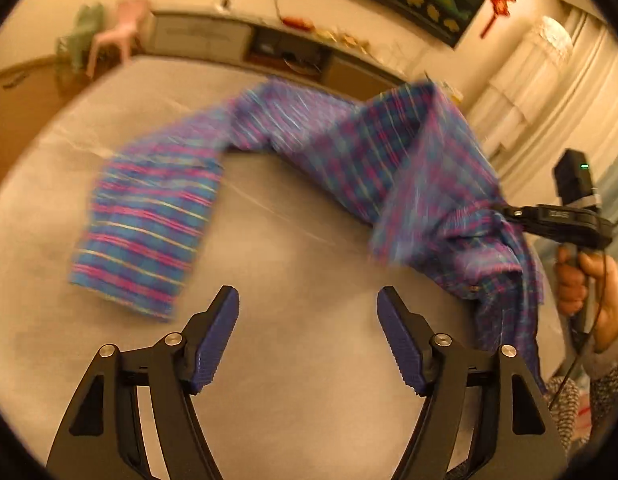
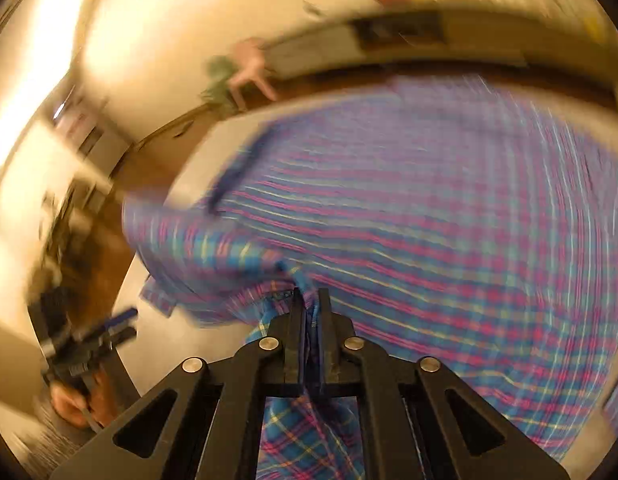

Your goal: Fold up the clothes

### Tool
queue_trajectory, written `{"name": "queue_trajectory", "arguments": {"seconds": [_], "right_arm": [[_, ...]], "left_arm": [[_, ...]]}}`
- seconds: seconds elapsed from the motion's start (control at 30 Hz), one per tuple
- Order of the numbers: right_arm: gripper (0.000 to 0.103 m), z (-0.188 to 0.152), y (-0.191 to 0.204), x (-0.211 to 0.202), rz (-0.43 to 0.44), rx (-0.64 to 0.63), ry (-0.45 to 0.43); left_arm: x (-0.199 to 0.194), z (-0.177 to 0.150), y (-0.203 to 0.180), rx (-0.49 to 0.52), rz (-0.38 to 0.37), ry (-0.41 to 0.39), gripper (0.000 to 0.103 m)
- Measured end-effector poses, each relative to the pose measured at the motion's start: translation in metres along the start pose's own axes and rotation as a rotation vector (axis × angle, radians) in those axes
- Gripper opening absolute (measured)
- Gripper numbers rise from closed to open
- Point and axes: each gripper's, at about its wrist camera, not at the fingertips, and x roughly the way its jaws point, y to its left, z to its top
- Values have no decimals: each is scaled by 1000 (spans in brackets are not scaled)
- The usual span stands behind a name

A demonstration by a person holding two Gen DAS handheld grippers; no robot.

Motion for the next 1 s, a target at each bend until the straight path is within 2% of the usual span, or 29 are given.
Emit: {"name": "queue_trajectory", "arguments": {"seconds": [0.03,0.1,0.2,0.33,0.37,0.43,0.47,0.53,0.6,0.63,0.67,0.7,0.73,0.77,0.83,0.9,1.0], "right_arm": [[30,-3,-14,6,-31,30,24],[44,-11,-33,3,-72,56,28],[45,-31,-48,-14,-75,66,3],[49,-57,-40,-41,-92,-2,-45],[52,-67,-34,-48,-92,-31,-59],[66,-89,-22,-64,-83,-91,-84],[70,-100,-19,-70,-73,-127,-89],[73,-111,-9,-61,-102,-195,-78],[73,-118,-4,-42,-169,-255,-50],[71,-122,-5,-34,-197,-273,-26],[62,-126,-8,-27,-224,-286,2],[28,-130,-12,-21,-239,-296,33],[13,-134,-15,-17,-244,-300,48],[13,-137,-17,-18,-239,-303,43],[7,-140,-15,-24,-218,-313,14],[6,-144,-10,-41,-191,-322,-29],[6,-154,13,-72,-93,-375,-86]], "left_arm": [[11,1,-5,4,-14,17,74],[32,3,-16,13,-43,50,74],[60,9,-34,24,-82,67,74],[83,31,-52,19,-113,59,74],[86,37,-53,-7,-145,53,74],[91,49,-55,-58,-210,42,76],[97,55,-57,-96,-243,44,78],[113,61,-58,-138,-250,63,79],[135,67,-64,-155,-219,96,76],[141,69,-67,-153,-210,104,56],[147,70,-73,-142,-201,107,33],[146,70,-75,-147,-208,112,4],[146,71,-77,-152,-215,116,3],[135,70,-78,-152,-234,89,3],[113,68,-80,-151,-272,34,2],[75,61,-76,-168,-316,0,1],[5,44,-61,-155,-334,-58,1]]}}
